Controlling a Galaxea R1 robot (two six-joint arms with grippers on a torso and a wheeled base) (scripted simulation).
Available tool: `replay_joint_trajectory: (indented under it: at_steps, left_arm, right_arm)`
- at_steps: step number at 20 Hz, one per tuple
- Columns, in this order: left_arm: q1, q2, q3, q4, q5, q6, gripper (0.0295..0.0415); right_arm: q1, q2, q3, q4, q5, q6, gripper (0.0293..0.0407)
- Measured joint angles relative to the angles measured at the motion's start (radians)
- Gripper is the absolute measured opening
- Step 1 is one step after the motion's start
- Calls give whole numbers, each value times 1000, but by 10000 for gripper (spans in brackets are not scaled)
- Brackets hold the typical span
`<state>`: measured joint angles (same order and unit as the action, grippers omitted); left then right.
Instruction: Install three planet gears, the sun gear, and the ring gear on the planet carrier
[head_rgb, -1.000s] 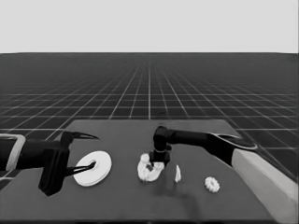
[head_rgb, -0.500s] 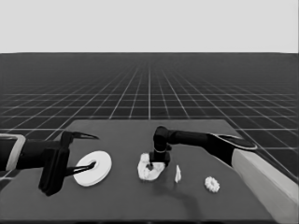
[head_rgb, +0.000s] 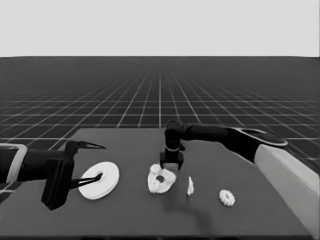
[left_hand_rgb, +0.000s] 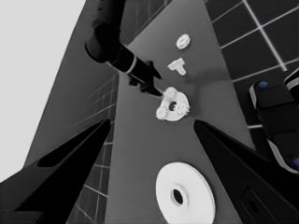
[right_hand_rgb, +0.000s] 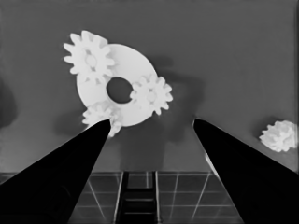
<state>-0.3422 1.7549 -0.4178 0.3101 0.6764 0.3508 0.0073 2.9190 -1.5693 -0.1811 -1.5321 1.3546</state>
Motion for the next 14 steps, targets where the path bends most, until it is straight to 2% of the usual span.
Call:
replay_joint_trajectory:
  at_steps: [1, 2, 4, 10, 11, 12, 14]
  left_arm:
    - [0, 0, 0, 0, 0, 0, 385]
    - [0, 0, 0, 0, 0, 0, 385]
    - [0, 0, 0, 0, 0, 0, 385]
    - [0, 0, 0, 0, 0, 0, 385]
    - [0, 0, 0, 0, 0, 0, 385]
    - [0, 0, 0, 0, 0, 0, 385]
    - [0, 0, 0, 0, 0, 0, 385]
  right_arm:
    - [-5, -250, 381, -9, -8, 66, 385]
    - [-9, -492, 540, -10, -1, 19, 385]
    - [-11, -708, 581, -7, 26, -127, 385]
    - [-11, -796, 563, 0, 45, -230, 385]
    - [-109, -782, 530, -92, 93, -241, 385]
    - [-173, -766, 498, -143, 124, -250, 385]
    - [-226, -748, 458, -185, 155, -261, 385]
